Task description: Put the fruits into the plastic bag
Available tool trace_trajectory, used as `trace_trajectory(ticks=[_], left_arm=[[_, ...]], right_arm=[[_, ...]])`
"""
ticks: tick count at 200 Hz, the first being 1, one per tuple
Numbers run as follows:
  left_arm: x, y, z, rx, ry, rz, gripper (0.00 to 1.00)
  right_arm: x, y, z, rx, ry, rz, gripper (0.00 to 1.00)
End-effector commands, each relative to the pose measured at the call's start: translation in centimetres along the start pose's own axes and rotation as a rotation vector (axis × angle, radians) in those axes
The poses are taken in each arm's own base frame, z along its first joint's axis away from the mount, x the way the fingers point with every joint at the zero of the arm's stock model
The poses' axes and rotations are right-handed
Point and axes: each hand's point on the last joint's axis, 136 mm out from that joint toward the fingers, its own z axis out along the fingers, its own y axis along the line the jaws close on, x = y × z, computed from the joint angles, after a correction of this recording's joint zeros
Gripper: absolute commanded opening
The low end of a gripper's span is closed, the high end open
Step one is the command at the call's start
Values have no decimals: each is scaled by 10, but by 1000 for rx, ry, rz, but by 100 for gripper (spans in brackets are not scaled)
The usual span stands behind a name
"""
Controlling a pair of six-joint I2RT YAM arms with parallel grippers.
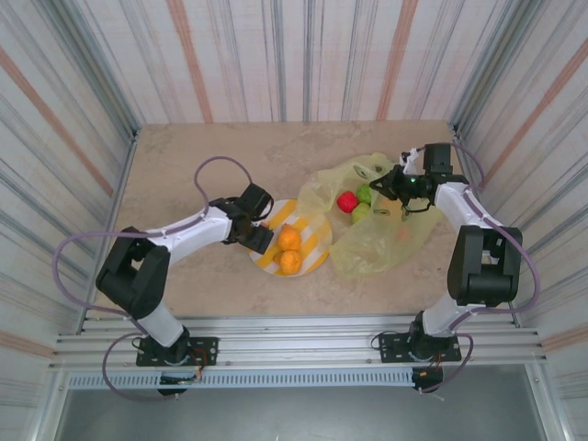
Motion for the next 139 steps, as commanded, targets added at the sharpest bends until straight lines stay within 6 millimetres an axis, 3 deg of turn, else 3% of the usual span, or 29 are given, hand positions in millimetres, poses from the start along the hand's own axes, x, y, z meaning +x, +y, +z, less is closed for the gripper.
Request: trace_trajectory(ticks=[1,93,139], left_arm=[[-8,3,2,-36,11,44,93],[-40,3,23,37,-7,34,87],[-44,-4,28,81,-2,36,85]], right_arm=[[4,-2,-1,-7,10,-4,0],[4,-4,-1,-2,10,-4,0],[5,-6,1,0,15,1,0]])
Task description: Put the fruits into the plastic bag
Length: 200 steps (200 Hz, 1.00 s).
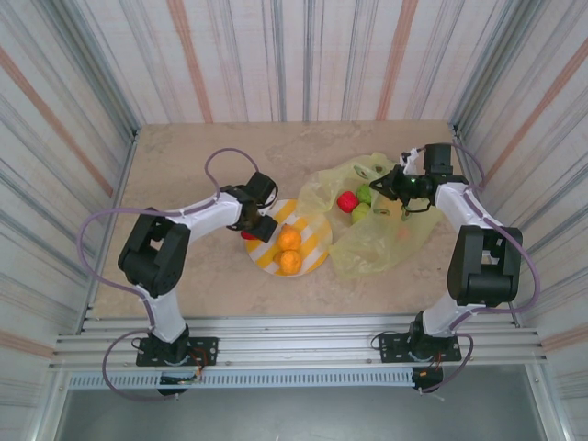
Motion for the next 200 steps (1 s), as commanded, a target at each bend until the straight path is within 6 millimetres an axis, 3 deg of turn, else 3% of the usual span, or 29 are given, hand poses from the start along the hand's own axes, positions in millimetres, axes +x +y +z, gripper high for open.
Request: trace_trajectory(ticks=[1,200], left_arm=[[-11,-6,-1,43,-18,16,85],[7,-3,-1,54,29,-2,74]], right_arm=[[4,-5,0,-1,14,-2,0],[5,-6,2,1,17,-1,0]])
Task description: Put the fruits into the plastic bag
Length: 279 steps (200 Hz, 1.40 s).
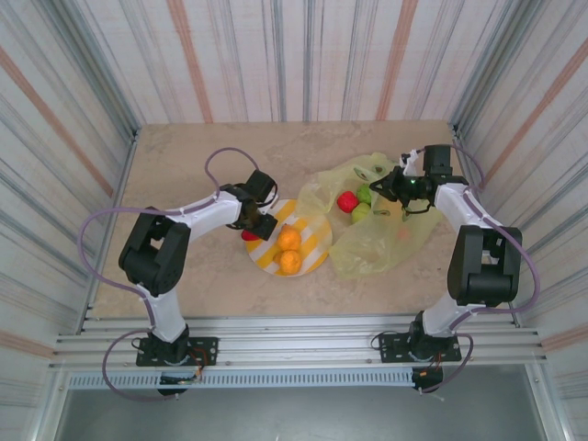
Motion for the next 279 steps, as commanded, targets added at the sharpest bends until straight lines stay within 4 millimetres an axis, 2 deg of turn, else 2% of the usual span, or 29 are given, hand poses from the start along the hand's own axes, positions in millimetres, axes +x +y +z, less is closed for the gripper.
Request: trace_trajectory(ticks=[1,60,83,112,131,156,178,206,230,253,279], left_arm=[[10,1,-1,9,33,6,74],[7,1,-11,16,12,-12,65],[2,2,-28,13,-38,-33,64],[-13,-4,-68,44,-160,-40,64],[-30,-27,-99,140,-277,-29,63],[-58,-80,-138,327,-438,25,63],[-83,-125,-158,428,-521,102,63],[-113,-176,-161,522,-536,182,62],[-139,-206,-144,543,-533,226,62],[-162,-221,-123,541,-528,238,61],[-185,-219,-102,466,-547,245,61]], right_arm=[[3,-4,1,-2,13,-6,0],[3,-4,1,-3,14,-5,0],[2,-3,1,-4,11,-5,0],[2,-1,0,-6,10,-6,0],[0,0,-1,-9,8,-8,0],[0,5,-1,-18,8,-9,0],[0,9,-4,-24,7,-10,0],[1,18,-10,-23,-3,-28,0],[1,24,-14,-20,-10,-40,0],[-1,29,-19,-17,-20,-47,0],[-5,37,-24,-19,-28,-61,0]])
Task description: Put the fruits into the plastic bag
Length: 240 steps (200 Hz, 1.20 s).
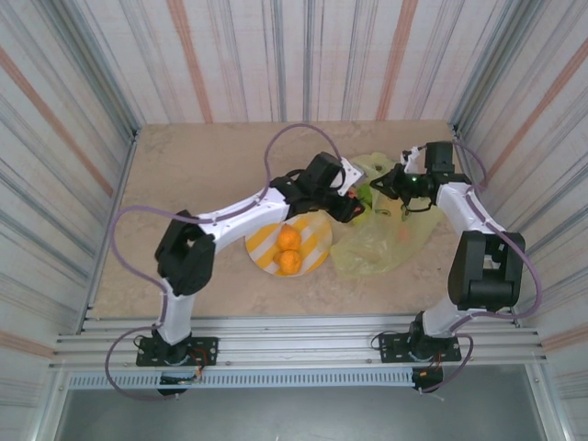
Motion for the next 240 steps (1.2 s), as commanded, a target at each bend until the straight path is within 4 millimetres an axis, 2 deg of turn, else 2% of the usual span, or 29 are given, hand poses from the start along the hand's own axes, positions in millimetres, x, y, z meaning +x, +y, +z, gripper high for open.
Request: trace_trajectory(ticks=[1,6,10,32,77,135,168,201,240], left_arm=[[-17,11,13,-43,-26,42,61],[-22,13,12,-59,-39,52,61],[-16,18,24,-73,-23,52,60],[-20,36,39,-152,-48,77,61],[-35,62,54,-279,-141,100,61],[-55,68,76,-283,-267,114,62],[-53,77,87,-317,-272,129,64],[-50,77,88,-309,-269,129,72],[-56,69,76,-282,-287,132,78]], right_arm=[[-5,21,-13,-10,-19,-45,0],[-5,23,-15,-12,-21,-48,0],[-6,24,-15,-11,-23,-50,0],[-8,28,-18,-6,-26,-57,0],[-10,28,-19,7,-27,-62,0],[-11,26,-16,8,-23,-53,0],[-11,26,-17,9,-24,-54,0],[-11,25,-17,8,-23,-53,0],[-10,22,-15,12,-18,-47,0]])
